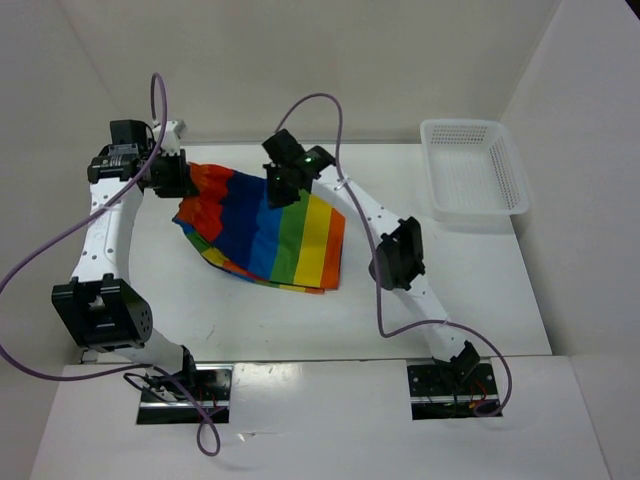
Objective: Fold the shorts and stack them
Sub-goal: Fold the shorts
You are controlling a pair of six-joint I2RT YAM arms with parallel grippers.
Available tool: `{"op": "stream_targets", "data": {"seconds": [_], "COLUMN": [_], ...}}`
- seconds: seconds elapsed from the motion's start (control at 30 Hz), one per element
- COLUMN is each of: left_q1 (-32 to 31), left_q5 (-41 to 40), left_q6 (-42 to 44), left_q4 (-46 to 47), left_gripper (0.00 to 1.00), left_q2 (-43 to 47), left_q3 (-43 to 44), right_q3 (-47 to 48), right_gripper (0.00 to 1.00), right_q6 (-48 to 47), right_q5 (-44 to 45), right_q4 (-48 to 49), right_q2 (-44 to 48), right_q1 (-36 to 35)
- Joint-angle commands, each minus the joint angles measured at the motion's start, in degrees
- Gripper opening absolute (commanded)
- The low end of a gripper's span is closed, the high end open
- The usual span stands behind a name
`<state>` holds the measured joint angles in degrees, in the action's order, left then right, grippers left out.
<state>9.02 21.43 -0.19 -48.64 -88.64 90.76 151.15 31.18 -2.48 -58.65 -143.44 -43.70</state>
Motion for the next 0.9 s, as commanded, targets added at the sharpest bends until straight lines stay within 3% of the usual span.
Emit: {"op": "stream_targets", "data": {"seconds": [0.0,0.1,0.2,0.53,0.73,0.87], "left_q1": [-0.6,-1.1,-1.7,-4.8,-10.2,-10.2], "left_q5": [1.0,1.5,2.0,1.5,-7.4,-9.2], "left_q6": [0.2,0.2,0.2,0.2,0.2,0.2], "left_q4": [-0.7,-0.7,-0.7,-1.9,-5.0,-4.4], "left_gripper": [0.00,0.00,0.00,0.00,0.00,0.00], "left_q2": [2.2,2.2,2.2,-0.7,-4.1,-4.6], "left_q3": [3.8,4.4,4.4,5.0,11.4,13.1], "right_q3": [-10.6,-44.2,-53.5,-58.0,-60.6,-65.3], "right_gripper": [0.00,0.00,0.00,0.00,0.00,0.00], "right_q6": [-0.8,3.9,3.3,0.2,1.3,3.1], "right_q5": [0.6,-9.3,-9.9,-9.3,-10.0,-7.7], "right_q4": [4.5,23.9,27.3,29.5,31.3,34.7], "right_q2": [10.4,25.3,30.4,25.3,20.7,24.6], "right_q1": [6.5,13.3,15.3,15.8,15.8,16.4]}}
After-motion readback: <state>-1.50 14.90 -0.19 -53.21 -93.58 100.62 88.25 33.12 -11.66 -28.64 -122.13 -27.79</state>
